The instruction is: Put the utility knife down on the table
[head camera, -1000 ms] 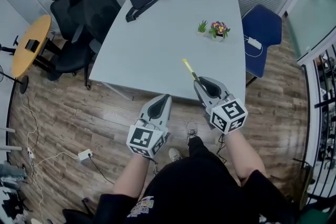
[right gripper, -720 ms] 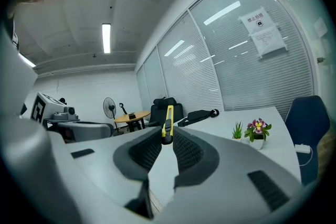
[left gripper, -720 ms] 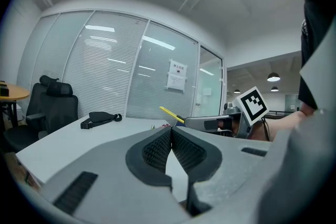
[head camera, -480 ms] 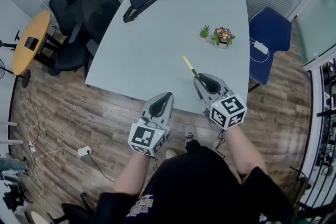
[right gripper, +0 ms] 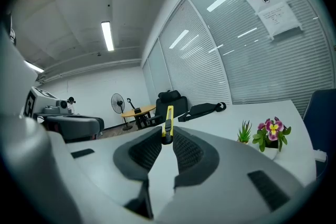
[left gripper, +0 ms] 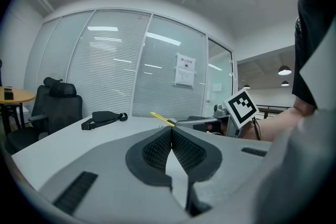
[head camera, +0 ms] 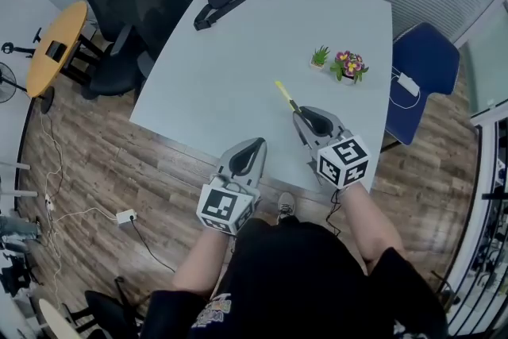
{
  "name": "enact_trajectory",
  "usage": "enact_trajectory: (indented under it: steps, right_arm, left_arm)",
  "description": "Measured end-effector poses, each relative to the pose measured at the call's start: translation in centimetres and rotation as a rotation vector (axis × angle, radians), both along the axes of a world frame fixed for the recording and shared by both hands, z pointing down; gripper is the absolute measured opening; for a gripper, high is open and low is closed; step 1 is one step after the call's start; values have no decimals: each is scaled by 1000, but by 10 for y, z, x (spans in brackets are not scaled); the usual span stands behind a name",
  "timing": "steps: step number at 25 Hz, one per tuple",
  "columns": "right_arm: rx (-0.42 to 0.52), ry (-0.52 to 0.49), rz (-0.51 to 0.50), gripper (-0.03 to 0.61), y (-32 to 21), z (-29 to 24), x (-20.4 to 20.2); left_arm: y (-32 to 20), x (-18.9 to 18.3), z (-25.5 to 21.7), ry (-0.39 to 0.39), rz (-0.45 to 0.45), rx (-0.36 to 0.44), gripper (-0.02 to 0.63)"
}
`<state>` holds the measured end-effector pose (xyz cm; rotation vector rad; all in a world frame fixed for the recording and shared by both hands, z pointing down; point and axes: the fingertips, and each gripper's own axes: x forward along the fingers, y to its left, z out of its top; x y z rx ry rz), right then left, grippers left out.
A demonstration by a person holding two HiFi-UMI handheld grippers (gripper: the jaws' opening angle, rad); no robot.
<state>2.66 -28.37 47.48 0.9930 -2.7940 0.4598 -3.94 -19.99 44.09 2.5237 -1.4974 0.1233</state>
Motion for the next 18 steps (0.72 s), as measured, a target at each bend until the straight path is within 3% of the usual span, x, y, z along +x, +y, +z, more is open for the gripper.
enact_trajectory:
  steps: [9,18]
  right_arm:
    - [-48,40,-30,69,-26,34,-2]
    - [-105,89,-1,69,-42,74,-6]
  left_arm:
    - [-18,6,13,-10,-4,-25,5]
    - [-30,10,28,-14,65,-54,5]
